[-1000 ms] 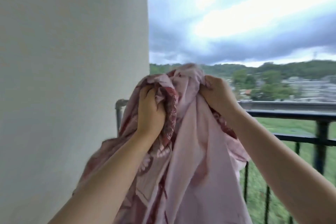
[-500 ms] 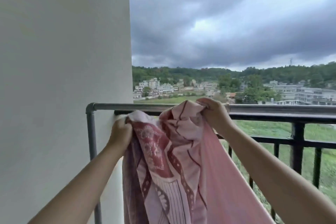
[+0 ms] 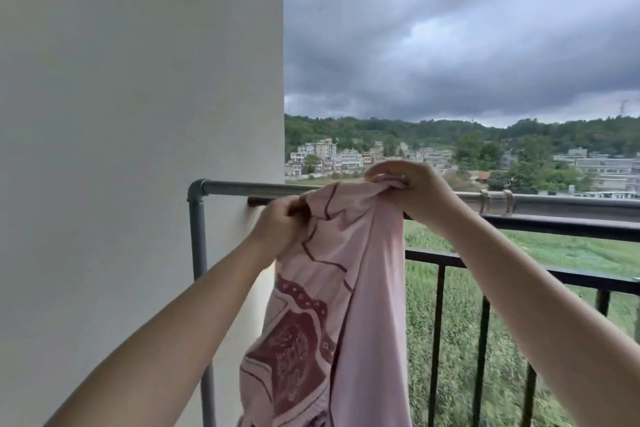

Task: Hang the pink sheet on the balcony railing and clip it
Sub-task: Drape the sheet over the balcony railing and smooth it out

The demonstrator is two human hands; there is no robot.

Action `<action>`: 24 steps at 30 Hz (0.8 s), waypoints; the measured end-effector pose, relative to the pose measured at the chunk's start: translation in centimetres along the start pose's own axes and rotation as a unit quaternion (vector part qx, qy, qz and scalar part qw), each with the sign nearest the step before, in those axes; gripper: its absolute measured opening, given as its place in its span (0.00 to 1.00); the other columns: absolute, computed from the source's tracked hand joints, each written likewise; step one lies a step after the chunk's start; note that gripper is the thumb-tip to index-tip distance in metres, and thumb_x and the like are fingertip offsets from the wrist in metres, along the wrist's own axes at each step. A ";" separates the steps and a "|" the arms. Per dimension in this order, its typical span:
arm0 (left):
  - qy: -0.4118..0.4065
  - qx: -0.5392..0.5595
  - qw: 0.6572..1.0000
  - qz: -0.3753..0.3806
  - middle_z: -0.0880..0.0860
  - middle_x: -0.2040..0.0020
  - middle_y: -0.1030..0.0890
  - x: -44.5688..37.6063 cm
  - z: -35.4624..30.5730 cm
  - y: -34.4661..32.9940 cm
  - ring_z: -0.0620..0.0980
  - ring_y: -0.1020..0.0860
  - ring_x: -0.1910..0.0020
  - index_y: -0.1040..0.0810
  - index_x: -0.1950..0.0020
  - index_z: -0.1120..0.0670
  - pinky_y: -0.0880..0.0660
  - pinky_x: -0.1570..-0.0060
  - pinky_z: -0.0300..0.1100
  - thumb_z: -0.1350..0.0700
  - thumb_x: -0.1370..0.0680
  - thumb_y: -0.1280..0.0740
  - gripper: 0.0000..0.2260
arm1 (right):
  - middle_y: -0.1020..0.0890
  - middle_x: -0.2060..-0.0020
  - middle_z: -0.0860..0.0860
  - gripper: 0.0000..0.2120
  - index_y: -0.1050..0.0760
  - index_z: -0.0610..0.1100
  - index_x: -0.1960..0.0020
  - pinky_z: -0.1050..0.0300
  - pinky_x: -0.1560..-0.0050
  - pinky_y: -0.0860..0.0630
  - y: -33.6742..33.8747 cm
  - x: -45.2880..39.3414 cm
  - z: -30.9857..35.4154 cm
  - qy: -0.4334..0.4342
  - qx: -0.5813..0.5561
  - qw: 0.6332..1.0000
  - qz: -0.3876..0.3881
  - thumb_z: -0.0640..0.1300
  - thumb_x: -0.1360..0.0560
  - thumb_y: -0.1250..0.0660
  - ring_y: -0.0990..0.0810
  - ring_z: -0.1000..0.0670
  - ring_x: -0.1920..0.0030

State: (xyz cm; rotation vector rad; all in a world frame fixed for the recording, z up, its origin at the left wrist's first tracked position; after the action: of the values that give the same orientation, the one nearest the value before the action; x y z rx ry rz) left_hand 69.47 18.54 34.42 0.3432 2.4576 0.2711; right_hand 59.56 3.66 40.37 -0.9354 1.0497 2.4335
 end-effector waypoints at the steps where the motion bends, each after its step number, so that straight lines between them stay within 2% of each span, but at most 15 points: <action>1: -0.026 -0.063 0.995 -0.067 0.52 0.57 0.18 -0.5 -0.4 2.2 0.52 0.22 0.54 0.18 0.56 0.55 0.26 0.55 0.40 0.62 0.29 0.37 0.09 | 0.23 0.57 0.56 0.18 0.24 0.47 0.44 0.72 0.68 0.26 -0.3 -0.1 -0.7 -0.029 0.031 0.998 0.039 0.31 0.30 0.35 0.26 0.60 0.64; 4: -0.141 -0.213 0.956 -0.143 0.62 0.54 0.17 -0.9 -3.1 5.7 0.56 0.21 0.53 0.20 0.51 0.63 0.33 0.60 0.37 0.70 0.28 0.39 0.10 | 0.25 0.69 0.55 0.10 0.23 0.43 0.54 0.70 0.76 0.31 -2.0 0.3 -2.1 -0.077 0.182 0.967 0.162 0.34 0.33 0.30 0.29 0.57 0.72; 5: -0.190 -0.245 0.941 -0.136 0.63 0.55 0.17 -0.6 -3.9 5.9 0.57 0.21 0.54 0.20 0.52 0.64 0.33 0.60 0.36 0.72 0.29 0.38 0.11 | 0.25 0.72 0.53 0.08 0.22 0.42 0.56 0.69 0.77 0.32 -3.0 0.6 -2.3 -0.081 0.189 0.960 0.193 0.34 0.34 0.30 0.30 0.57 0.75; 7: -0.268 -0.299 0.910 -0.100 0.65 0.58 0.17 0.1 -4.5 5.6 0.60 0.19 0.57 0.20 0.53 0.66 0.27 0.58 0.41 0.72 0.32 0.37 0.10 | 0.25 0.74 0.49 0.05 0.20 0.40 0.57 0.67 0.77 0.33 -4.4 0.8 -2.4 -0.104 0.111 0.967 0.207 0.35 0.33 0.29 0.31 0.58 0.79; 10: -0.330 -0.380 0.863 -0.035 0.61 0.63 0.16 0.9 -3.9 6.1 0.59 0.17 0.65 0.19 0.56 0.63 0.20 0.66 0.47 0.62 0.32 0.41 0.13 | 0.25 0.70 0.44 0.06 0.21 0.34 0.55 0.68 0.78 0.34 -4.1 0.0 -2.4 -0.140 0.014 0.985 0.100 0.36 0.31 0.31 0.31 0.55 0.75; 12: -0.372 -0.470 0.800 -0.033 0.56 0.68 0.17 1.2 -3.9 7.0 0.55 0.18 0.70 0.18 0.60 0.58 0.22 0.73 0.42 0.60 0.35 0.40 0.11 | 0.25 0.71 0.47 0.08 0.22 0.32 0.54 0.71 0.78 0.35 -2.7 -0.8 -1.4 -0.135 0.040 0.990 -0.022 0.38 0.29 0.32 0.32 0.54 0.73; 13: -0.382 -0.493 0.781 -0.020 0.54 0.69 0.20 1.4 -3.6 7.3 0.53 0.20 0.69 0.18 0.63 0.56 0.25 0.74 0.39 0.60 0.37 0.38 0.09 | 0.26 0.72 0.50 0.09 0.22 0.32 0.54 0.71 0.76 0.33 -1.9 -1.1 -0.6 -0.124 0.046 0.987 -0.087 0.38 0.28 0.33 0.32 0.55 0.73; 14: -0.378 -0.488 0.787 0.012 0.53 0.67 0.22 1.3 -3.0 7.6 0.50 0.23 0.65 0.19 0.64 0.56 0.27 0.71 0.37 0.57 0.37 0.38 0.09 | 0.26 0.71 0.51 0.09 0.22 0.33 0.53 0.69 0.71 0.28 -1.1 -1.3 0.3 -0.112 0.040 0.982 -0.144 0.39 0.28 0.34 0.30 0.54 0.71; 16: -0.305 -0.379 0.864 0.129 0.52 0.58 0.26 0.7 -1.1 7.8 0.47 0.29 0.56 0.21 0.63 0.56 0.32 0.59 0.30 0.52 0.36 0.42 0.13 | 0.25 0.69 0.53 0.10 0.23 0.35 0.50 0.55 0.57 0.23 -0.1 -1.8 2.1 -0.088 0.029 0.972 -0.218 0.40 0.26 0.36 0.26 0.50 0.64; 17: -0.250 -0.309 0.895 0.203 0.50 0.56 0.28 0.8 0.1 7.3 0.47 0.29 0.54 0.24 0.65 0.54 0.33 0.56 0.30 0.53 0.37 0.42 0.09 | 0.26 0.68 0.54 0.10 0.23 0.36 0.49 0.50 0.53 0.22 -0.1 -2.1 2.8 -0.086 0.026 0.969 -0.230 0.41 0.25 0.37 0.24 0.47 0.60; 18: -0.201 -0.253 0.902 0.286 0.48 0.55 0.29 1.4 1.2 6.4 0.47 0.29 0.52 0.27 0.67 0.50 0.32 0.54 0.32 0.57 0.36 0.41 0.04 | 0.26 0.67 0.54 0.10 0.24 0.36 0.49 0.46 0.51 0.22 -0.5 -2.5 3.3 -0.091 0.018 0.968 -0.232 0.42 0.24 0.38 0.23 0.45 0.58; 20: -0.091 -0.172 0.871 0.450 0.46 0.53 0.26 3.6 3.5 4.6 0.46 0.27 0.50 0.27 0.65 0.48 0.26 0.52 0.37 0.65 0.34 0.40 0.11 | 0.25 0.66 0.53 0.10 0.25 0.38 0.47 0.46 0.52 0.21 -1.7 -3.2 3.8 -0.115 -0.021 0.969 -0.217 0.42 0.23 0.40 0.22 0.45 0.57; 22: 0.001 -0.048 0.814 0.578 0.48 0.45 0.23 6.2 4.5 3.2 0.46 0.24 0.43 0.21 0.57 0.48 0.24 0.49 0.36 0.64 0.33 0.37 0.12 | 0.25 0.64 0.52 0.09 0.26 0.39 0.46 0.54 0.55 0.21 -3.0 -3.7 4.1 -0.132 -0.091 0.967 -0.196 0.40 0.23 0.41 0.23 0.50 0.58; 23: 0.002 0.044 0.822 0.567 0.49 0.42 0.21 5.7 3.8 3.1 0.47 0.23 0.42 0.20 0.56 0.49 0.24 0.48 0.36 0.62 0.33 0.33 0.10 | 0.25 0.63 0.52 0.07 0.26 0.40 0.49 0.56 0.55 0.22 -3.5 -3.9 4.3 -0.134 -0.131 0.965 -0.186 0.40 0.23 0.42 0.24 0.52 0.59; 24: 0.009 0.130 0.847 0.516 0.50 0.42 0.20 4.2 3.3 3.2 0.47 0.22 0.42 0.21 0.57 0.50 0.23 0.48 0.36 0.58 0.35 0.27 0.09 | 0.25 0.63 0.51 0.07 0.26 0.42 0.53 0.57 0.55 0.23 -4.0 -4.1 4.5 -0.135 -0.162 0.962 -0.171 0.40 0.22 0.42 0.25 0.53 0.60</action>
State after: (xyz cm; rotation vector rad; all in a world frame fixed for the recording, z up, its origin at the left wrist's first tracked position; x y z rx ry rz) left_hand 68.82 23.21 30.35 1.7765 2.0784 0.3654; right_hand 62.66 9.55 43.36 -0.7692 0.3663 2.3810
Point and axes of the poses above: each hand's wrist, its own x-axis away from the middle knuckle, its own y-axis out of the back of the hand, z = x × y, the point moved 10 cm from there along -x, towards the middle knuckle
